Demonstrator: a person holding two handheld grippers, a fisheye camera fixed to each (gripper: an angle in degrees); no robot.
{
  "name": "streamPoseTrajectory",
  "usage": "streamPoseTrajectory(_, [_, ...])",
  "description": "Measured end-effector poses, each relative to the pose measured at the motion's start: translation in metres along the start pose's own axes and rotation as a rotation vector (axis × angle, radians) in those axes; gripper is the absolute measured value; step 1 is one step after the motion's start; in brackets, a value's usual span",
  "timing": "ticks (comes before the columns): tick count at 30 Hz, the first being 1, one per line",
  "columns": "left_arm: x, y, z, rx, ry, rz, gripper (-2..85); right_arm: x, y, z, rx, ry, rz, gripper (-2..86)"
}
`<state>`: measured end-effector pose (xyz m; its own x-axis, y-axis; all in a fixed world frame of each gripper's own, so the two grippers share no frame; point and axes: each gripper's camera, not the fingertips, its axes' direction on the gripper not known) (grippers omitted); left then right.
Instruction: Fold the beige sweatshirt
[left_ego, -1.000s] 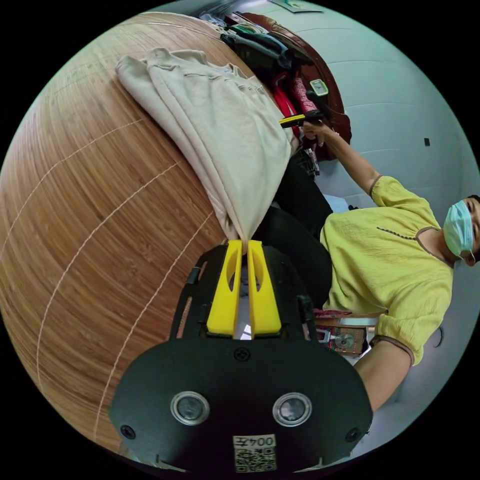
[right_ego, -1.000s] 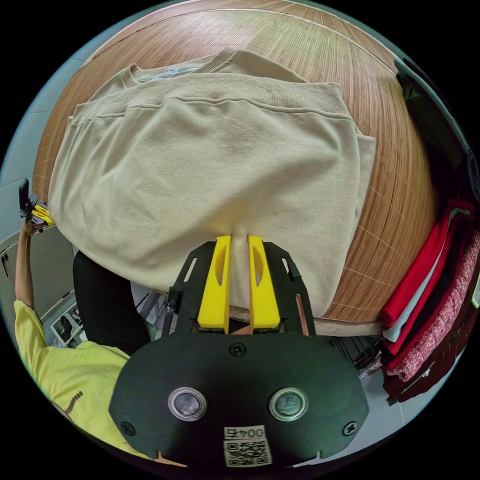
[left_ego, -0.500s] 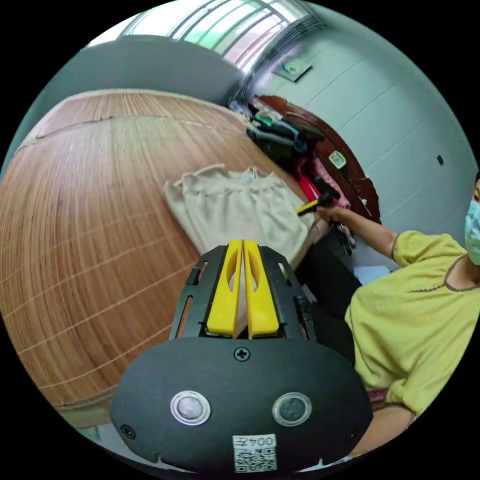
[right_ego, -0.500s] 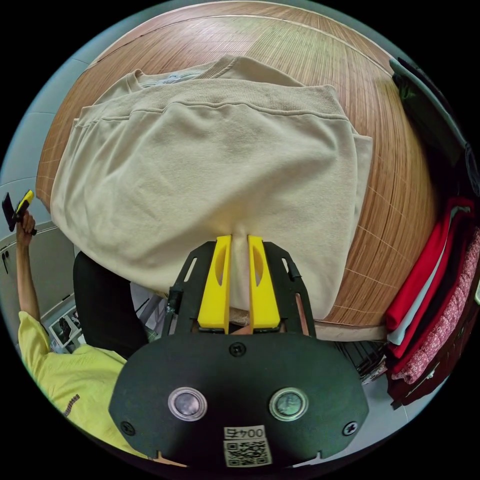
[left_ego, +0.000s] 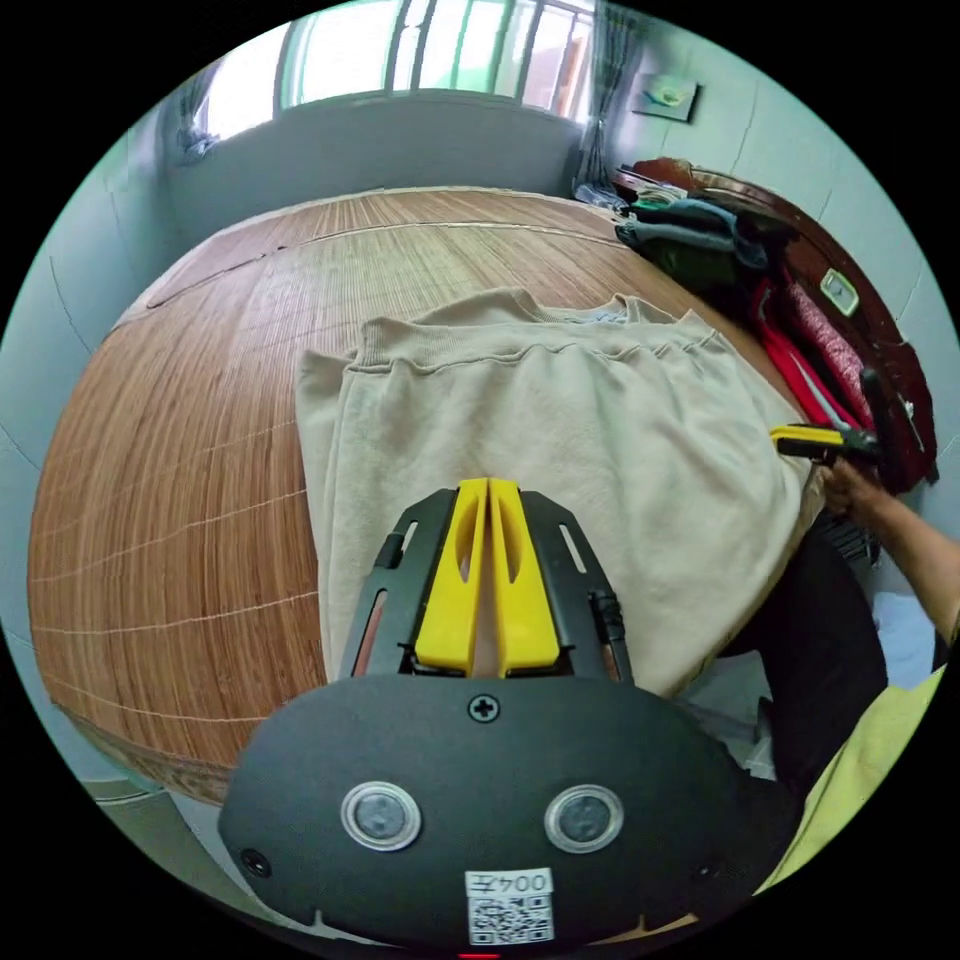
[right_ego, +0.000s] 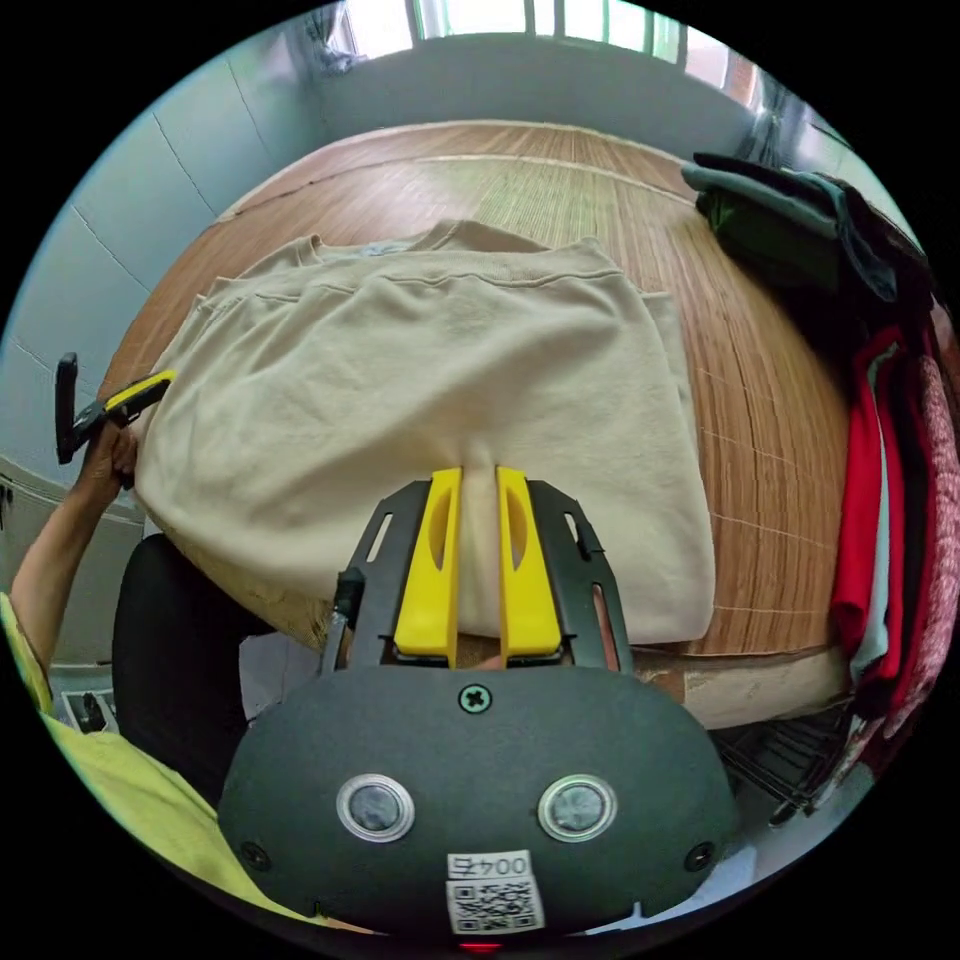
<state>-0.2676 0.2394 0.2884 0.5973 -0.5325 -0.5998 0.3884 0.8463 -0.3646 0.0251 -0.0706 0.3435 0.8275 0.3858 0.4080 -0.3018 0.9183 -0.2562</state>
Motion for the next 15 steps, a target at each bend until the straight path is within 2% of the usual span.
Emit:
streamPoseTrajectory(5, [0.002,0.004,-0.004,0.005,0.012,-0.006,0.8,0.003,0.038,-0.017,0.091,-0.050,0.028,8.5])
streamPoseTrajectory(10, [0.011,0.004,-0.007,0.009,-0.038,0.018,0.8,0.014,0.042,-0.048,0.250,0.058,0.028,11.2])
streamPoseTrajectory(15, [0.001,0.002,-0.009,0.010,0.014,-0.014,0.8,0.047,0.017,-0.033,0.119,0.080,0.044,12.7])
